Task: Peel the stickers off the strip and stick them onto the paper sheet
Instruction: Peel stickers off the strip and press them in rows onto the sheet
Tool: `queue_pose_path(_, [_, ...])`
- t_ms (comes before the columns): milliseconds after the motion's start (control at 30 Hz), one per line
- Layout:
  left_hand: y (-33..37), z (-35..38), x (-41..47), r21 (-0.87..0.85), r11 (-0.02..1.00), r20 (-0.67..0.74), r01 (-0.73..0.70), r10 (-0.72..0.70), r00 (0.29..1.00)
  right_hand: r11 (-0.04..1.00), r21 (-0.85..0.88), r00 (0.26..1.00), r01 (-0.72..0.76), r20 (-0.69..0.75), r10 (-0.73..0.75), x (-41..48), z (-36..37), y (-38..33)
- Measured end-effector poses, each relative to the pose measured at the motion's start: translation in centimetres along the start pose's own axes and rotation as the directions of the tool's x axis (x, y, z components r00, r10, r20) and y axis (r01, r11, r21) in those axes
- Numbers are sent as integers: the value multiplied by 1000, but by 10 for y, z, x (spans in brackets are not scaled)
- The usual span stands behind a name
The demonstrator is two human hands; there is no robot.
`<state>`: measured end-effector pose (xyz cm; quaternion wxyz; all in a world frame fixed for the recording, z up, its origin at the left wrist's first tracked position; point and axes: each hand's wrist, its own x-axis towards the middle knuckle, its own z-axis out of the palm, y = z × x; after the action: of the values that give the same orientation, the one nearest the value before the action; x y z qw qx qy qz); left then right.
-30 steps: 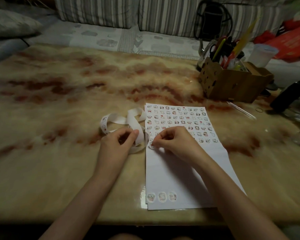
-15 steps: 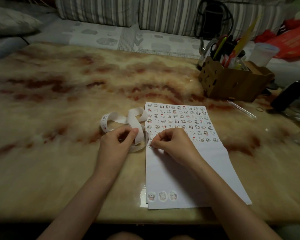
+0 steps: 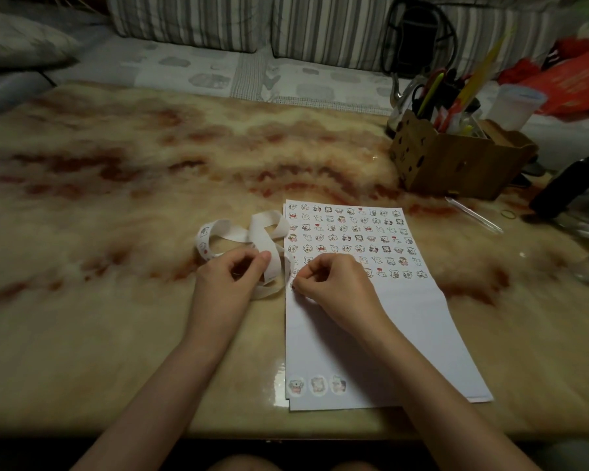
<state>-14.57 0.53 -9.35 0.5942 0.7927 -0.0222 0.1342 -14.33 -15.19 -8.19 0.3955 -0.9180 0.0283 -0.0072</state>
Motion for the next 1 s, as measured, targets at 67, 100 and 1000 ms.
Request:
queue_pose_path(67, [0, 0, 0, 1, 1000, 1, 2, -2, 1000, 1000, -8, 1000, 3, -2, -3, -1, 0, 0])
queue_pose_path(100, [-1, 0, 0, 0, 1000, 2, 6, -6, 1000, 1000, -3, 1000, 6, 1, -6, 0, 0, 1])
queue_pose_path(1000, [1, 0, -1, 16, 1000, 1, 13, -13, 1000, 994, 104, 1000, 28, 5, -28, 3, -2, 8])
